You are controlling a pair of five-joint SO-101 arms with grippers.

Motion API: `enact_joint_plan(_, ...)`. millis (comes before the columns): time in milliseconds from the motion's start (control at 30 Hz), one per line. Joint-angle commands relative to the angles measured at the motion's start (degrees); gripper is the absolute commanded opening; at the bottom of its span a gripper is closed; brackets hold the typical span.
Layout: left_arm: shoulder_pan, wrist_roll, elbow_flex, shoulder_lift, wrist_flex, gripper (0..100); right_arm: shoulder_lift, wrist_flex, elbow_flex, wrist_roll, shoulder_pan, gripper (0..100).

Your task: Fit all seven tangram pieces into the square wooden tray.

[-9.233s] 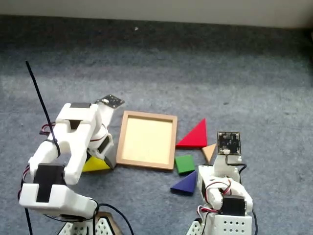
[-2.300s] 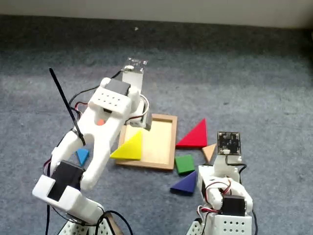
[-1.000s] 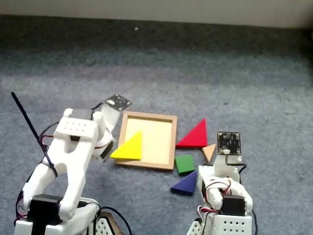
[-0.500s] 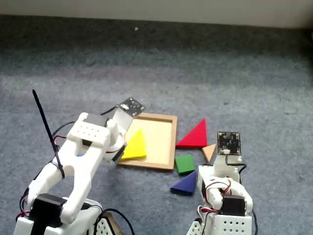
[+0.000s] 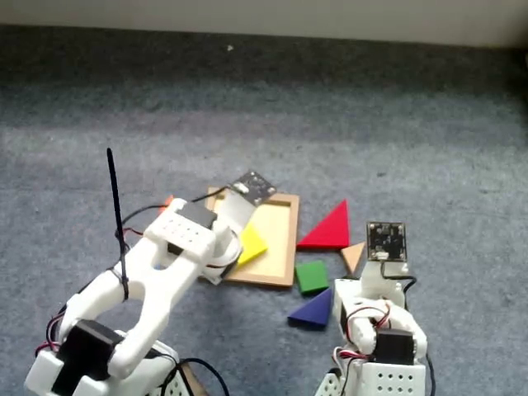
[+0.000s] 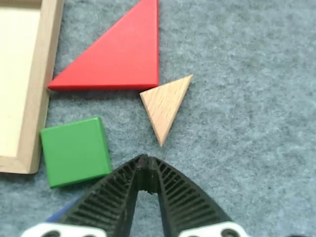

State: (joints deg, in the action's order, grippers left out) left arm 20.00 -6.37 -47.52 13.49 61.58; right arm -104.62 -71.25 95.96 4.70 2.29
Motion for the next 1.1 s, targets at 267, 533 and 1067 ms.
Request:
enact_joint_plan(267, 6.64, 4.84, 12.18, 0.04, 4.57, 8, -0.66, -0.40, 8.57, 0.53, -0.57, 0.9)
enact_joint_plan(533, 8.31, 5.98, 10.95, -5.67, 0.79, 14, -0.66, -0.40, 8.57, 0.53, -0.57, 0.9)
enact_joint_plan(1067, 8.31, 10.02, 17.45, -8.84, -1.14, 14, -0.66, -0.40, 8.57, 0.53, -0.57, 0.9)
